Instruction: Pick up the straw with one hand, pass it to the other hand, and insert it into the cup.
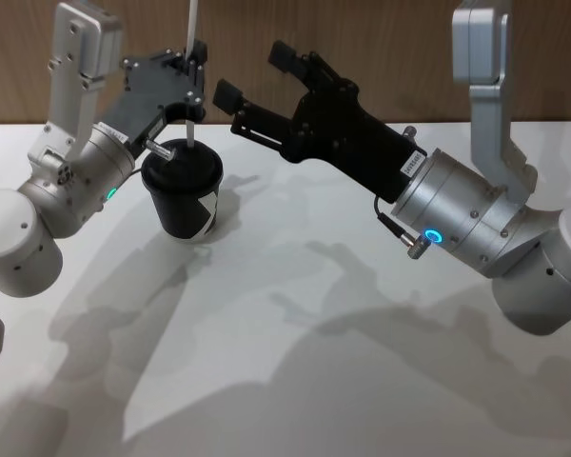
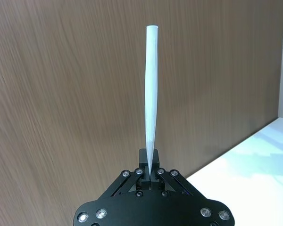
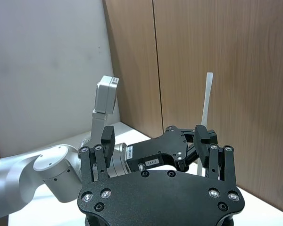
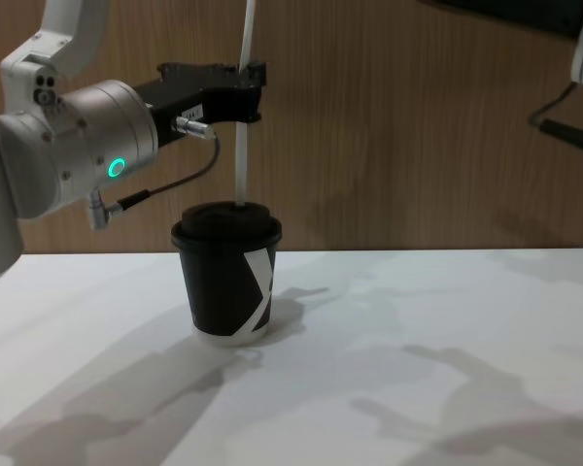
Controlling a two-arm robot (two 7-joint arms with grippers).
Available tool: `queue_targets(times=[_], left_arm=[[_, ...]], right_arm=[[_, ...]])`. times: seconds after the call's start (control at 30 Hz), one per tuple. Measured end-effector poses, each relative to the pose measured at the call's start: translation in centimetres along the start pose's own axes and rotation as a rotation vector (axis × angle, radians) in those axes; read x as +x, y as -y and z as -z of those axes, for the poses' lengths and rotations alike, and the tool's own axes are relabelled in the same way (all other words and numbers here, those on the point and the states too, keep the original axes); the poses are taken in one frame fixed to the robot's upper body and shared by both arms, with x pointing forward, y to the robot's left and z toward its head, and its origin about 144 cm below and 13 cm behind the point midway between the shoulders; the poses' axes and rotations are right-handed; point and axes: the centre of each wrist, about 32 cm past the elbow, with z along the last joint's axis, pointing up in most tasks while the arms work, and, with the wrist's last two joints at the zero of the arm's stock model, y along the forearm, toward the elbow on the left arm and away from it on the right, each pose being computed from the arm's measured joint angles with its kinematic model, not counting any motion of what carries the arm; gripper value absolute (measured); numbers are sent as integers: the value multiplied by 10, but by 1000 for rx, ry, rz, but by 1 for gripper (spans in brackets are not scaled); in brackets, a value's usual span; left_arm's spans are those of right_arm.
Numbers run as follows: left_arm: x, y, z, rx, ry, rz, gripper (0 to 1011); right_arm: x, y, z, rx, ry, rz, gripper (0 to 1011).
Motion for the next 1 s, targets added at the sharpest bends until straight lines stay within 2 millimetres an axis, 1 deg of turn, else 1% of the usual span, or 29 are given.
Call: queue_targets(times=[0.77, 0.9, 1.0], left_arm=[[-2, 2, 6, 42, -12, -3, 4], [-2, 1, 7, 53, -17, 0, 56], [-3, 0, 8, 67, -26, -2, 139]], right_arm=[[0, 0, 0, 0, 0, 0, 1001], [0, 0, 0, 0, 0, 0, 1001], [0, 0, 0, 0, 0, 0, 1001]])
